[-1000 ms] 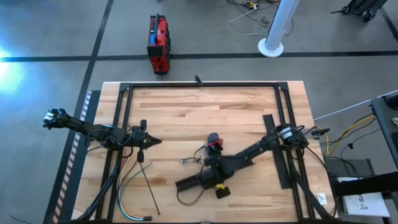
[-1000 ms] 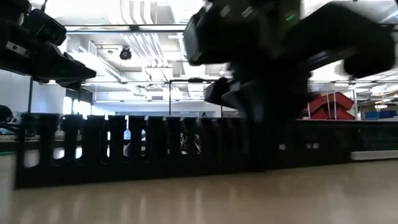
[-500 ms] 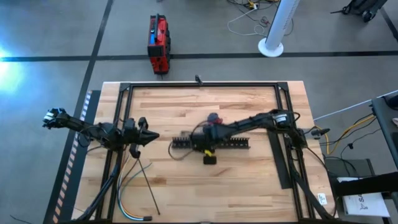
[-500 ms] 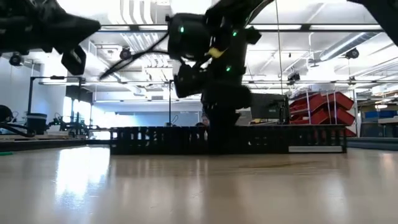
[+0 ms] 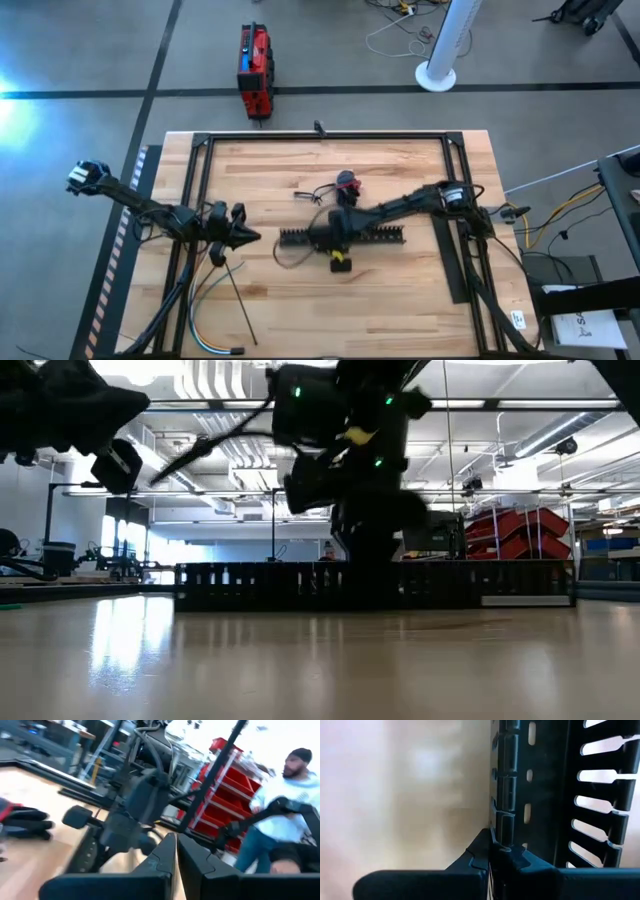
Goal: Ziptie cables
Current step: Move the black cable duct to the center of the table
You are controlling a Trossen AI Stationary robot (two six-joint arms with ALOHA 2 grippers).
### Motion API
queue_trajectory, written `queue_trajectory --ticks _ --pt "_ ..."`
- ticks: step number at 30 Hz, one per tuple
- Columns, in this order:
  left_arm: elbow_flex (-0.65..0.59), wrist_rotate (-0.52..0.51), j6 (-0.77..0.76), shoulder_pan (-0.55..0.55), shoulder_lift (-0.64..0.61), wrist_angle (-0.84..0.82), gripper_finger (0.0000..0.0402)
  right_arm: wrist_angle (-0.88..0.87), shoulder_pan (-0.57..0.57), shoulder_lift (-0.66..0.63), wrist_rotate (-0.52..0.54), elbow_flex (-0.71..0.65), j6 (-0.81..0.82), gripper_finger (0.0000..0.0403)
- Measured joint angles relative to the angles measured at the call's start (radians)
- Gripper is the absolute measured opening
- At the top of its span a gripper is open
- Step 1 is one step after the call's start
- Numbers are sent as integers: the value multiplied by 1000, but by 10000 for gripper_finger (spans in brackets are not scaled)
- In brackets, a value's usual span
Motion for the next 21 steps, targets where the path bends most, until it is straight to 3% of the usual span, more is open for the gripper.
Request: queue_trajectory --ticks 7,12,18,21 --pt "49 -21 140 -108 292 316 2 16 136 -14 -49 -1 103 1" --pt "172 -43 171 -116 501 333 18 23 177 -15 -41 -1 178 36" --pt "343 -43 195 -115 651 194 62 11 190 -17 -40 -1 234 118" --pt "435 -43 195 -114 643 -13 88 -19 189 -25 -23 -1 232 158"
